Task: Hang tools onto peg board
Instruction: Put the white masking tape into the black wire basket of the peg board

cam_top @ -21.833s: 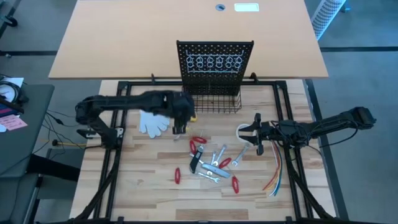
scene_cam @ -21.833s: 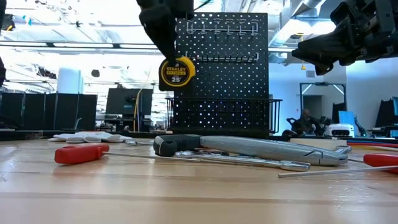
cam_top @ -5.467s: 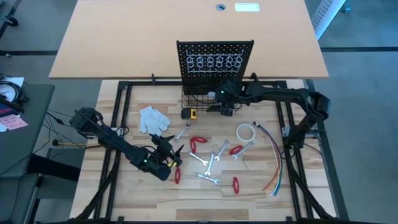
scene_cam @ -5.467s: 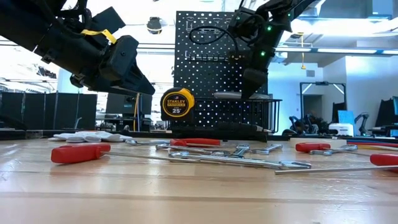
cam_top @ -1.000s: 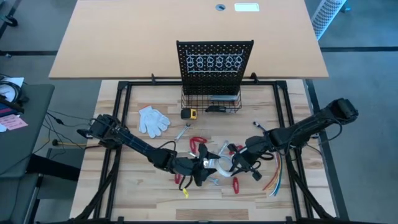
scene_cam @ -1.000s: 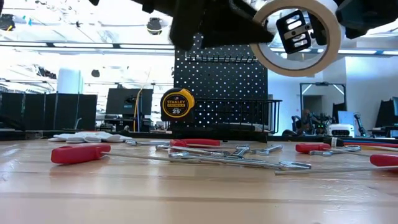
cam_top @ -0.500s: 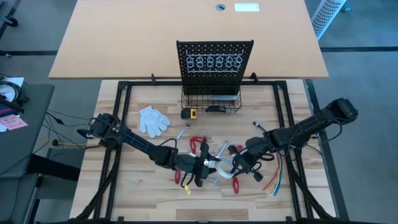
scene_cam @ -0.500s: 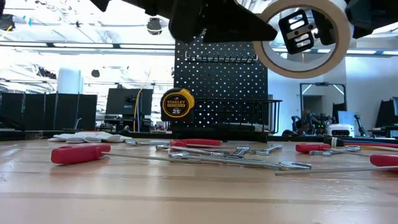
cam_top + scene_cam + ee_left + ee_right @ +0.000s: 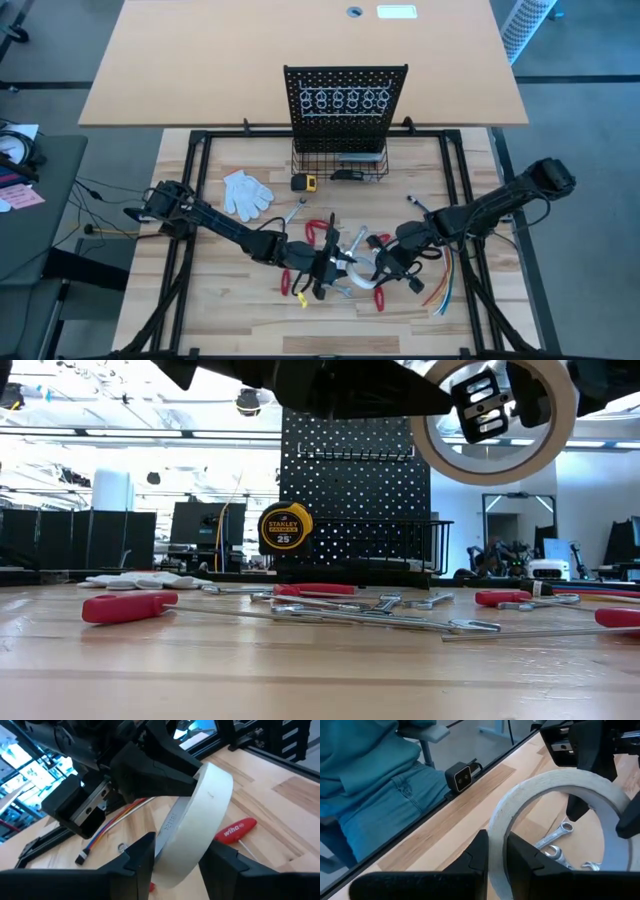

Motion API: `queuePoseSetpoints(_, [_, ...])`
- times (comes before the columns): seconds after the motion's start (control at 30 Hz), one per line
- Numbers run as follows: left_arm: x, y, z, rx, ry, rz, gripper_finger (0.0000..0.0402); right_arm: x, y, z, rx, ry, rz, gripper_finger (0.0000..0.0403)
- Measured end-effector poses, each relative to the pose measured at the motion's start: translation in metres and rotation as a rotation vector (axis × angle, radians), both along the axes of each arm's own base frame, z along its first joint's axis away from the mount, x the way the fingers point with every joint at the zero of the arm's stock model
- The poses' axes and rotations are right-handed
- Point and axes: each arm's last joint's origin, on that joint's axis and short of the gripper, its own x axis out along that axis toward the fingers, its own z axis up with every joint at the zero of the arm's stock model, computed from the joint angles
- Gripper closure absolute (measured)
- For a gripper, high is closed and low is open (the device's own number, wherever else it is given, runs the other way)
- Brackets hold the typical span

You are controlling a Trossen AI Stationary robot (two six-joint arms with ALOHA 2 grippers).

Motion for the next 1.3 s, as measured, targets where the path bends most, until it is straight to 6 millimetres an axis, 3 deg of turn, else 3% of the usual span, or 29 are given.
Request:
queuePoseSetpoints(0.27, [0.0,0.0,-0.001,-0.001,0.004,-0.008,0.0278,0.001,0.0,0.002,0.03,-0.003,-0.016,0.0341])
queuePoseSetpoints(0.47, [-0.003,-0.003,-0.009,0.015,0.078,0.003,0.0329,0.002,-0.002,0.002,0.028,0.003,-0.064,0.0286])
queuePoseSetpoints(0.63, [-0.01,-0.01,-0.014,0.103,0.13,0.104,0.0334,0.0,-0.011,-0.004,-0.05,0.07,-0.164,0.0256])
queuePoseSetpoints(0.9, [-0.041,-0.014,0.018,0.257,0.149,0.397,0.0328,-0.025,-0.03,0.01,-0.193,0.122,-0.476,0.0271])
queuePoseSetpoints(1.03, [-0.054,0.004,0.045,0.275,0.107,0.588,0.0333,-0.035,-0.033,0.015,-0.228,0.12,-0.576,0.0279])
queuePoseSetpoints(1.3, [-0.071,0.086,0.085,0.226,0.144,0.806,0.0333,-0.036,-0.027,0.014,-0.245,0.111,-0.57,0.028])
